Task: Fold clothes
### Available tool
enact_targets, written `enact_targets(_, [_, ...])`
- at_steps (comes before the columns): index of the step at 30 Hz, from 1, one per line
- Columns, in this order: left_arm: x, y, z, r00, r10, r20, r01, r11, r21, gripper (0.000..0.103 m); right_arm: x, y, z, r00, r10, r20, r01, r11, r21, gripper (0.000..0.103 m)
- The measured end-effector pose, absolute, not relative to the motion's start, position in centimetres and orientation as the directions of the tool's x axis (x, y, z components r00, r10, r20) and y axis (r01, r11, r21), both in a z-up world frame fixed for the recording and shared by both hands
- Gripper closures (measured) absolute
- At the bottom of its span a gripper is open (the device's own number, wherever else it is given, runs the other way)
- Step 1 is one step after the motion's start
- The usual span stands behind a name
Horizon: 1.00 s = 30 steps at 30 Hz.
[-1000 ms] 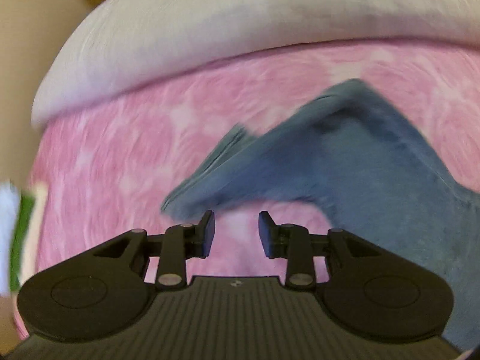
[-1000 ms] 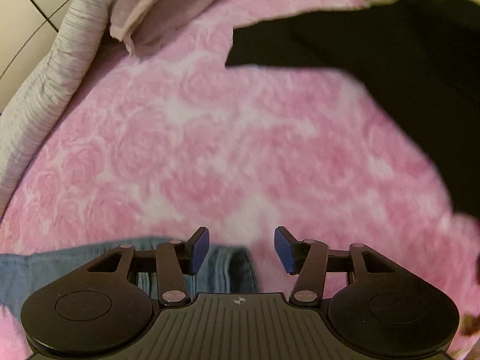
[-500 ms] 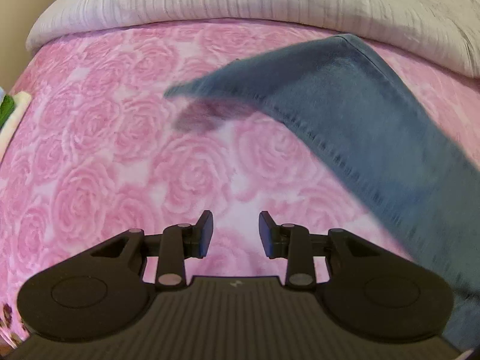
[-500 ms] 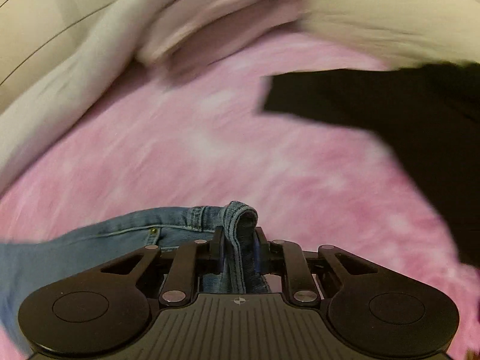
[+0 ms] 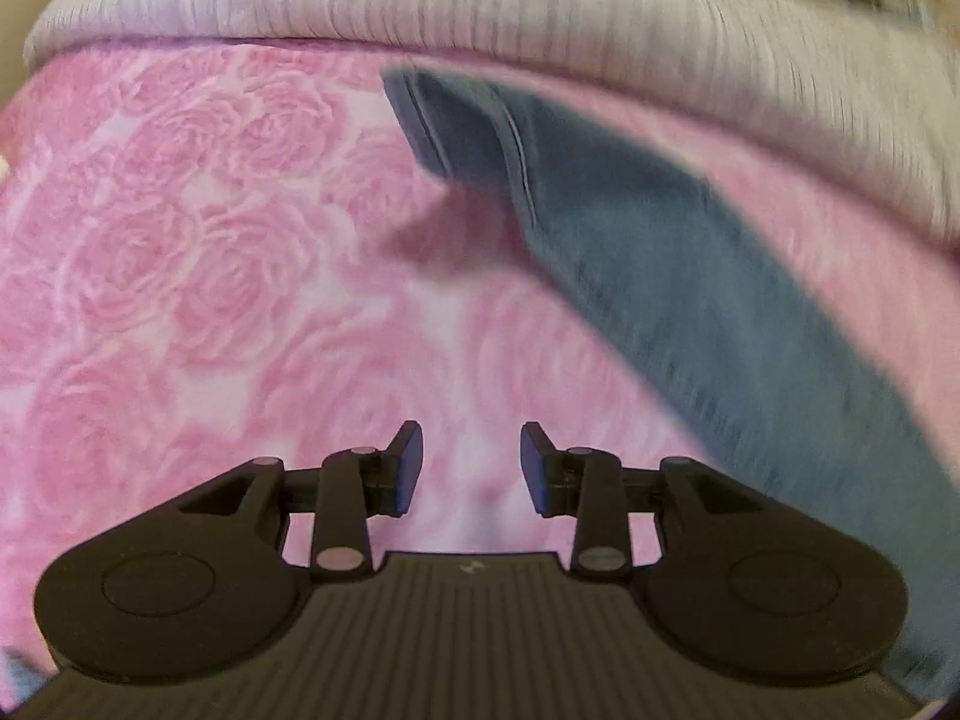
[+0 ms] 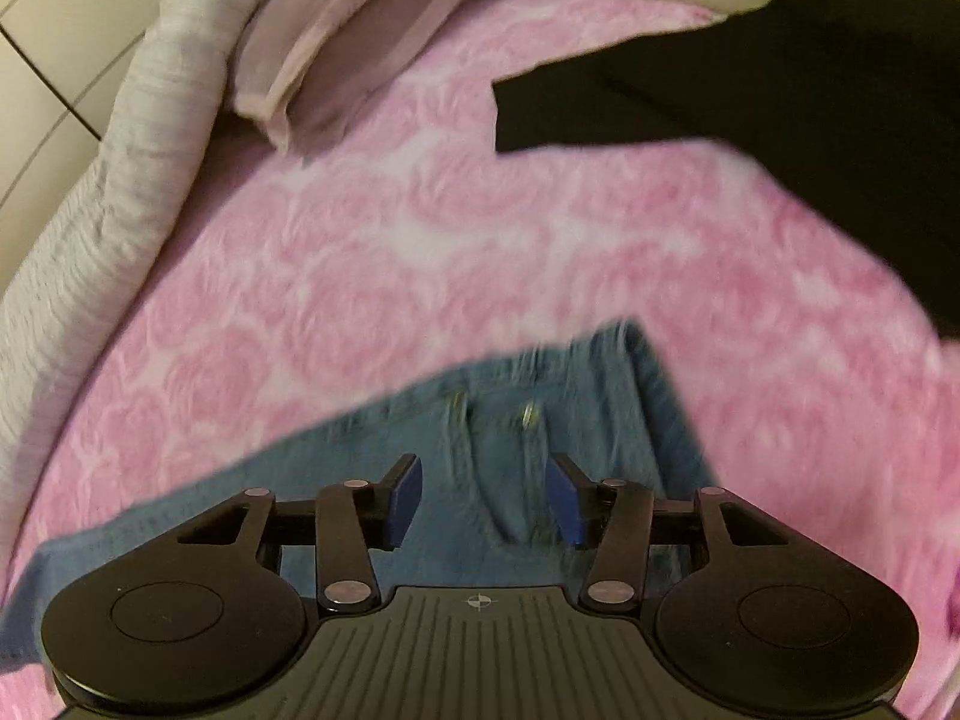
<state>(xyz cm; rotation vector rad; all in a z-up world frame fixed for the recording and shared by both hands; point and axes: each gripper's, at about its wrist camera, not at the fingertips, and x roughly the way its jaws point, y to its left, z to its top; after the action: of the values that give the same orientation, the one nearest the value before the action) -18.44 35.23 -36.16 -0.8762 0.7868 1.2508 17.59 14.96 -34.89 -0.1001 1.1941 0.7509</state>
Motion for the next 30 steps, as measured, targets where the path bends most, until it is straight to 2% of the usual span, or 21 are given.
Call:
enact_targets(3, [-21.9,38.0,-35.3,0.264,0.497,-0.827,-0.959,0.038,-0.282,0.068,15.4,14.7,-34.6,0.178,0.469,-0.865,-0.562,0.770,0.302,0.053])
enact_targets(7, [-27.2,42.2,-34.2,0.328,0.597,-0.732,-0.889,-0.065,-0.452,0.051,12.9,14.3,-34.1,0.214,0.436,-0.874,-0.524,0.807,0.274,0.053])
enact_targets(11, [-28.6,46.6,-35.6,0.378,0.612,-0.695,-0.792,-0.174,-0.585,0.051,11.0,14.1,-33.5,0.231,0.434,-0.871,-0.482,0.828,0.285,0.053])
enact_targets(12, [-28.7,47.6,-36.1,0.394,0.607,-0.690,-0.772,-0.189,-0.607,0.061,10.5,14.1,-33.4,0.231,0.430,-0.873,-0.480,0.831,0.282,0.053])
enact_targets(13, [-28.5,48.4,-36.5,0.414,0.596,-0.688,-0.771,-0.173,-0.613,0.094,9.9,14.2,-33.3,0.231,0.423,-0.876,-0.481,0.832,0.275,0.053])
enact_targets(16, [-28.0,49.7,-34.6,0.464,0.621,-0.631,-0.801,-0.009,-0.598,0.098,8.4,14.5,-33.1,0.230,0.401,-0.887,-0.486,0.837,0.252,0.053])
enact_targets(20, [-28.1,50.4,-28.4,0.530,0.725,-0.440,-0.824,0.318,-0.468,0.098,6.7,15.3,-32.4,0.225,0.406,-0.885,-0.499,0.829,0.253,0.053])
enact_targets(22, [-27.5,50.7,-28.2,0.516,0.720,-0.465,-0.856,0.404,-0.323,0.096,6.1,15.9,-32.1,0.222,0.413,-0.884,-0.513,0.820,0.254,0.053])
enact_targets(23, [-27.2,50.9,-28.2,0.507,0.718,-0.477,-0.861,0.444,-0.248,0.092,5.7,16.3,-32.0,0.218,0.415,-0.883,-0.520,0.815,0.255,0.053])
enact_targets(24, [-27.2,51.8,-30.1,0.412,0.700,-0.583,-0.904,0.391,-0.170,0.082,5.4,16.6,-32.0,0.213,0.417,-0.884,-0.526,0.811,0.256,0.053])
enact_targets(25, [-27.2,52.7,-32.0,0.307,0.671,-0.675,-0.936,0.343,-0.085,0.082,5.0,16.9,-32.0,0.204,0.418,-0.885,-0.532,0.807,0.258,0.053])
enact_targets(27, [-29.1,53.1,-35.3,0.134,0.642,-0.755,-0.976,0.217,0.011,0.089,4.3,17.5,-32.1,0.181,0.421,-0.889,-0.546,0.795,0.265,0.053])
enact_targets(30, [-32.9,51.3,-36.5,0.113,0.617,-0.779,-0.993,0.098,-0.066,0.089,3.4,17.7,-32.1,0.152,0.430,-0.890,-0.582,0.767,0.271,0.053])
